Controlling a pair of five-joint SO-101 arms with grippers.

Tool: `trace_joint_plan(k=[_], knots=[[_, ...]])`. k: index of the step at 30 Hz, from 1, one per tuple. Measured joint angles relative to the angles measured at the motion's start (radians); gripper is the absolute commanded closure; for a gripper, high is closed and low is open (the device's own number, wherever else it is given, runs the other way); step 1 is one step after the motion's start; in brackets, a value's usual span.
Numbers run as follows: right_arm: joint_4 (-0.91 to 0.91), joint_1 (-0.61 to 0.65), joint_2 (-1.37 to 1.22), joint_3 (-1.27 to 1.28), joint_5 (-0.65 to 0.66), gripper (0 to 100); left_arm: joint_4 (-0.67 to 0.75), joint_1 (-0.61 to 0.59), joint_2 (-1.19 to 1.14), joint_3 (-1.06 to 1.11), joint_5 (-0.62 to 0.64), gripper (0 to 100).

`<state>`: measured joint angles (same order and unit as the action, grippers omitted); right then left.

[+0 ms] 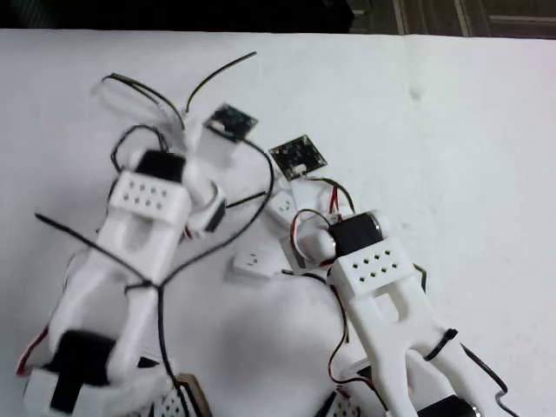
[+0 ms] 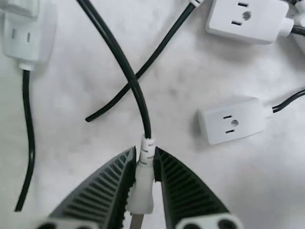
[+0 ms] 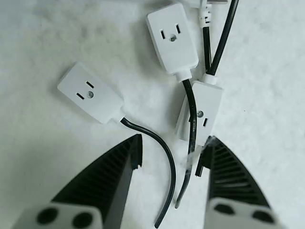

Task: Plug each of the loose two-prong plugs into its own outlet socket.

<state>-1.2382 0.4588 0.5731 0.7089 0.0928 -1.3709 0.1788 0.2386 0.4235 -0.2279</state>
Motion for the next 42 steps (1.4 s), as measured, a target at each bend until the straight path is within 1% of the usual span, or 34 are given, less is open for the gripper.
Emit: trace_joint_plan(k=[2,3,7,9,14,19,21,23,26,29,32,34,37,40,42], knots=[[0.000,0.000,0.000,0.000,0.000,79.0,0.041,0.015,0.054,0.075,0.037,96],[0.000,0.000,0.000,0.000,0.000,79.0,0.057,0.023,0.077,0.107,0.048,93],[0.000,0.000,0.000,0.000,0.000,79.0,0.071,0.038,0.140,0.195,0.064,76],[0.000,0.000,0.000,0.000,0.000,79.0,0.063,0.037,0.161,0.218,0.064,70],[0.000,0.000,0.000,0.000,0.000,79.0,-0.003,0.043,0.250,0.218,0.097,69],[-0.021,0.002,0.000,0.000,0.000,79.0,-0.071,0.025,0.413,0.226,0.101,69],[-0.040,0.021,0.000,0.000,0.000,79.0,-0.081,-0.023,0.488,0.235,0.098,69],[-0.049,0.064,0.000,0.000,-0.009,78.9,-0.081,-0.103,0.562,0.265,0.069,69],[-0.048,0.146,0.000,0.000,-0.094,78.8,-0.066,-0.256,0.664,0.334,0.011,69],[-0.048,0.221,-0.035,-0.012,-0.132,78.7,-0.011,-0.411,0.756,0.437,-0.052,69],[-0.054,0.253,-0.140,-0.083,-0.146,78.6,0.066,-0.532,0.832,0.562,-0.104,69],[-0.078,0.264,-0.233,-0.152,-0.184,78.6,0.124,-0.592,0.876,0.641,-0.114,69],[-0.115,0.288,-0.367,-0.261,-0.316,78.9,0.192,-0.663,0.937,0.753,-0.120,69],[-0.121,0.342,-0.459,-0.336,-0.457,78.9,0.245,-0.703,0.994,0.855,-0.120,69],[-0.121,0.382,-0.499,-0.368,-0.494,78.9,0.275,-0.720,1.031,0.910,-0.120,69]])
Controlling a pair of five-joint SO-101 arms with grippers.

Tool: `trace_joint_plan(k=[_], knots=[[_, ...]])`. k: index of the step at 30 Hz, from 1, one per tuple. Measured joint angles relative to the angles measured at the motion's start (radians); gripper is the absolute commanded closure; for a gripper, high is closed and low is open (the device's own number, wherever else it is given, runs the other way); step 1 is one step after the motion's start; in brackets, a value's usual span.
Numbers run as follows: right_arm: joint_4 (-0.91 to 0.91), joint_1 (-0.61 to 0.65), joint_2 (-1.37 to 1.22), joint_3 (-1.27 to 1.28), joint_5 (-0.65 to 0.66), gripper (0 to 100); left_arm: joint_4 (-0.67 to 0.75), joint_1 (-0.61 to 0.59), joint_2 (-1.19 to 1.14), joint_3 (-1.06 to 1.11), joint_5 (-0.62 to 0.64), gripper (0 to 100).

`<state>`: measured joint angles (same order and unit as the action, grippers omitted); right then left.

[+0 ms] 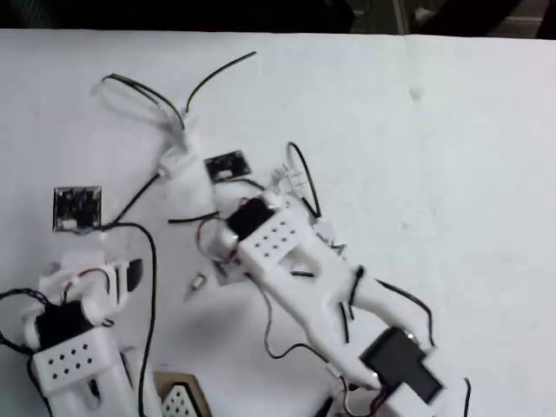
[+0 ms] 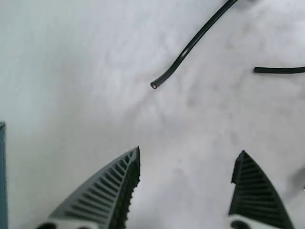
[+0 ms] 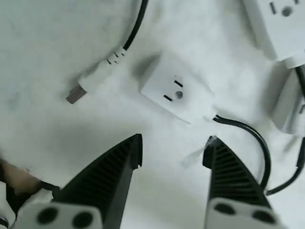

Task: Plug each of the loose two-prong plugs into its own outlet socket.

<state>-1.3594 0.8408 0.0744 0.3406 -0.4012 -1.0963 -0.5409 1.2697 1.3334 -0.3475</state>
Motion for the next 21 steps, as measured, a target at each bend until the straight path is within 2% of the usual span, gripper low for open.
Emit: trace_joint_plan(k=[4,10,21], knots=[[0.000,0.052,-0.034,-0.064,-0.035,78.9,0.025,-0.038,0.063,0.071,0.000,69],[0.055,0.060,-0.110,-0.117,-0.176,78.9,0.025,-0.068,0.141,0.114,0.000,69],[0.213,0.058,-0.219,-0.120,-0.267,79.0,0.025,-0.068,0.195,0.140,0.000,69]])
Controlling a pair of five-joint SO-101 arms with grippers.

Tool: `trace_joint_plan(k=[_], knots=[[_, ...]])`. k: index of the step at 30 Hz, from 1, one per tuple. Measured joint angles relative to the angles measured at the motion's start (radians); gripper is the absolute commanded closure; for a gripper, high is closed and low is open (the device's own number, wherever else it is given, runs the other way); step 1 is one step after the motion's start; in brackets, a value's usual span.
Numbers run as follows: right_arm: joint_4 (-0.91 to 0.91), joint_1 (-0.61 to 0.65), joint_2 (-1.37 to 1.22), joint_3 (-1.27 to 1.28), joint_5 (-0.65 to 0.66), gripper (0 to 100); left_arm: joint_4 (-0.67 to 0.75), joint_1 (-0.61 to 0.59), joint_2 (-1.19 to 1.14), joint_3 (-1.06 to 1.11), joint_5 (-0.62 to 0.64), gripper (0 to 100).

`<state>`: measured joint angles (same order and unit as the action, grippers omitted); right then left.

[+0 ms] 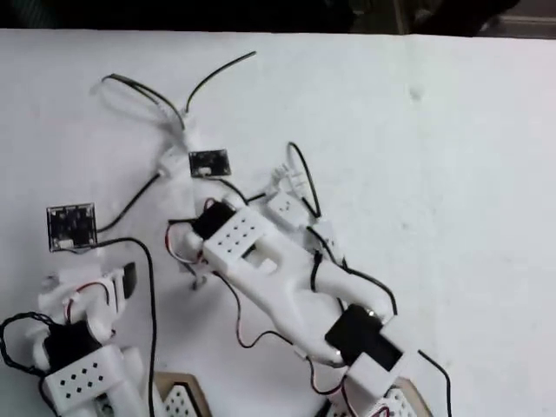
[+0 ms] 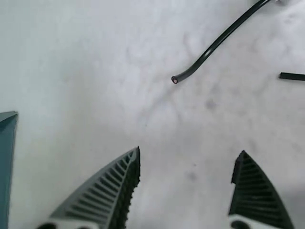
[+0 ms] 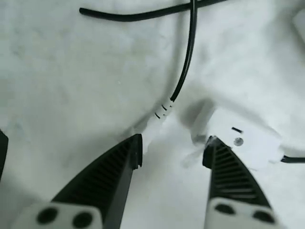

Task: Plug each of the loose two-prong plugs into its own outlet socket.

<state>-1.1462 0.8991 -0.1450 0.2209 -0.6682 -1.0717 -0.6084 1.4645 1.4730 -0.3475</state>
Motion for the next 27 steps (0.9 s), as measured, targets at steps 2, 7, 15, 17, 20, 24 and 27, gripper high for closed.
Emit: trace_joint_plan(k=[2,7,15,17,20,24,27], knots=[[0.015,0.014,-0.018,0.000,-0.005,79.0,0.000,0.000,0.000,0.000,0.000,69],[0.034,0.058,-0.058,-0.002,-0.018,79.0,0.000,0.000,0.000,0.011,0.000,69],[0.068,0.092,-0.114,-0.021,-0.054,86.1,0.000,0.000,0.000,0.011,0.000,69],[0.063,0.089,-0.114,-0.021,-0.057,92.8,0.000,0.000,0.000,0.011,0.000,69],[0.063,0.089,-0.114,-0.021,-0.057,98.4,0.000,0.000,0.000,0.011,0.000,69],[0.063,0.091,-0.114,-0.021,-0.057,98.1,0.000,0.000,0.000,0.011,0.000,69],[0.057,0.089,-0.114,-0.021,-0.057,98.1,0.000,0.000,0.000,0.011,0.000,69]])
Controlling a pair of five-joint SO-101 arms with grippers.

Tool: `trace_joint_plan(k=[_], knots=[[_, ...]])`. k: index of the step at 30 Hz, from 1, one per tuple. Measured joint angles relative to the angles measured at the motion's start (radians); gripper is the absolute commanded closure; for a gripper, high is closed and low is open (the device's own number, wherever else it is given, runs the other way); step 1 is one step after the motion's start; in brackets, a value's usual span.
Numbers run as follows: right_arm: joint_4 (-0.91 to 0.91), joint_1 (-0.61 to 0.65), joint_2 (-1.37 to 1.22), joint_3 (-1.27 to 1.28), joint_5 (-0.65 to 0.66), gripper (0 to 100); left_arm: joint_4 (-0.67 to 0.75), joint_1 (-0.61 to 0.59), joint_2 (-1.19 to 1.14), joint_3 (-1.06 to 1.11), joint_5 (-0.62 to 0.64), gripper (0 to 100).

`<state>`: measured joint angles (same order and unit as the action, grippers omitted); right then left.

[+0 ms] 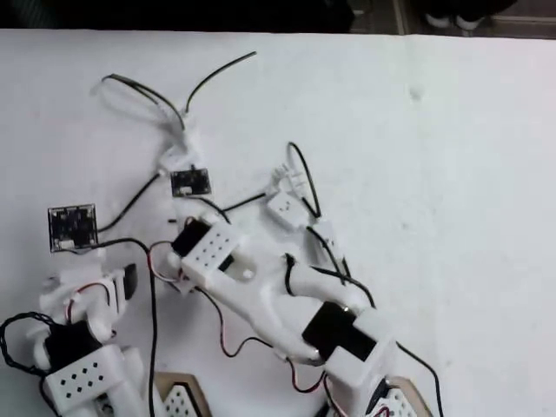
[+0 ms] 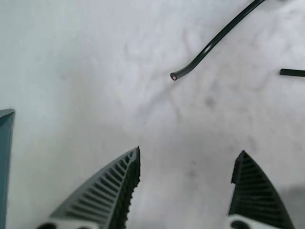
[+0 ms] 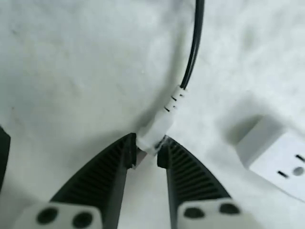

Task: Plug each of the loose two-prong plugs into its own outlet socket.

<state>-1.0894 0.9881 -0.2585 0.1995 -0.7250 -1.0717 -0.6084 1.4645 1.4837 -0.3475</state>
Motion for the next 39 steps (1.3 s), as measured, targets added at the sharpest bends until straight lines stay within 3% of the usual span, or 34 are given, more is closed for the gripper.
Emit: trace_joint_plan(k=[3,7,16,24,39], knots=[[-0.043,-0.026,0.000,-0.008,0.021,98.1,0.000,0.000,0.000,0.000,0.000,69],[-0.150,-0.112,0.025,-0.032,0.146,98.1,0.000,0.000,0.000,0.000,0.000,69],[-0.359,-0.311,0.302,-0.032,0.594,98.1,0.000,0.000,0.000,0.000,0.000,69],[-0.519,-0.499,0.417,0.009,0.914,98.1,0.000,0.000,0.000,0.003,0.000,69],[-0.520,-0.990,0.631,0.393,1.510,98.1,0.000,0.000,0.000,0.012,0.000,69]])
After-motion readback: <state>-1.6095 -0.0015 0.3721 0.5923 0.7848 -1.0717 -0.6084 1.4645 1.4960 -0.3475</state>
